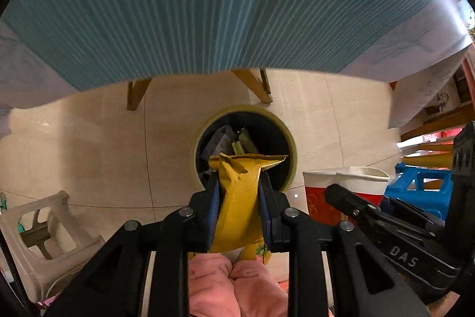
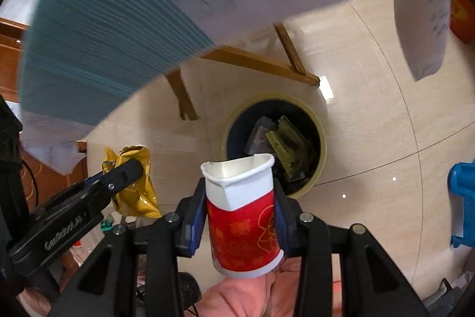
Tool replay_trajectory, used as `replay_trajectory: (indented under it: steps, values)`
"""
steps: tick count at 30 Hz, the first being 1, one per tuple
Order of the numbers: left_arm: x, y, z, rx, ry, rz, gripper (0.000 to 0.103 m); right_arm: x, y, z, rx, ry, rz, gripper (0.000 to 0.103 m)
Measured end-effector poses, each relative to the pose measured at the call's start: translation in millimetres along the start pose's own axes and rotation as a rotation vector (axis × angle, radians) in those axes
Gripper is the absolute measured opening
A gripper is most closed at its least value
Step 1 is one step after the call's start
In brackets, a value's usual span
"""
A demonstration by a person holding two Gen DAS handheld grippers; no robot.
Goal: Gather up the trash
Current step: 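Carry the snack bag and paper cup over the bin and release both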
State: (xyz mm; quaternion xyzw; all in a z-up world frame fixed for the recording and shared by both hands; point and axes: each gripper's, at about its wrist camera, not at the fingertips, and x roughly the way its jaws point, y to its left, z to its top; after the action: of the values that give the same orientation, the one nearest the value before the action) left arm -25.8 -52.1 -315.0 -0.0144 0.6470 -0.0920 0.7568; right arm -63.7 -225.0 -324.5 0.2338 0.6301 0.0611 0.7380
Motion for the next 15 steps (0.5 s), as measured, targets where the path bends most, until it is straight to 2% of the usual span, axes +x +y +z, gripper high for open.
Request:
replay_trajectory:
  steps: [3, 6, 9, 11, 12, 13, 15]
  values:
    - [23, 0, -3, -0.001, 0.007, -0.001, 0.025, 23, -9, 4, 0.010, 0.005, -0.014, 0.042]
    - [42, 0, -2, 0.005, 0.005, 0.006, 0.032, 50, -15, 12, 0.013, 0.010, -0.020, 0.044]
    - [57, 1, 0, 0.025, 0.013, 0.035, 0.053, 69, -22, 17, 0.022, 0.036, -0.025, 0.046]
    - [64, 3, 2, 0.036, 0.017, 0.049, 0.073, 78, -25, 18, 0.026, 0.053, -0.048, 0.048]
    - [66, 4, 2, 0.038, 0.015, 0.061, 0.075, 82, -27, 19, 0.026, 0.060, -0.060, 0.053]
    - [68, 6, 2, 0.038, 0.009, 0.073, 0.079, 86, -27, 19, 0.019, 0.066, -0.080, 0.061]
    - [71, 10, 3, 0.034, 0.012, 0.091, 0.089, 90, -25, 18, 0.000, 0.065, -0.105, 0.067]
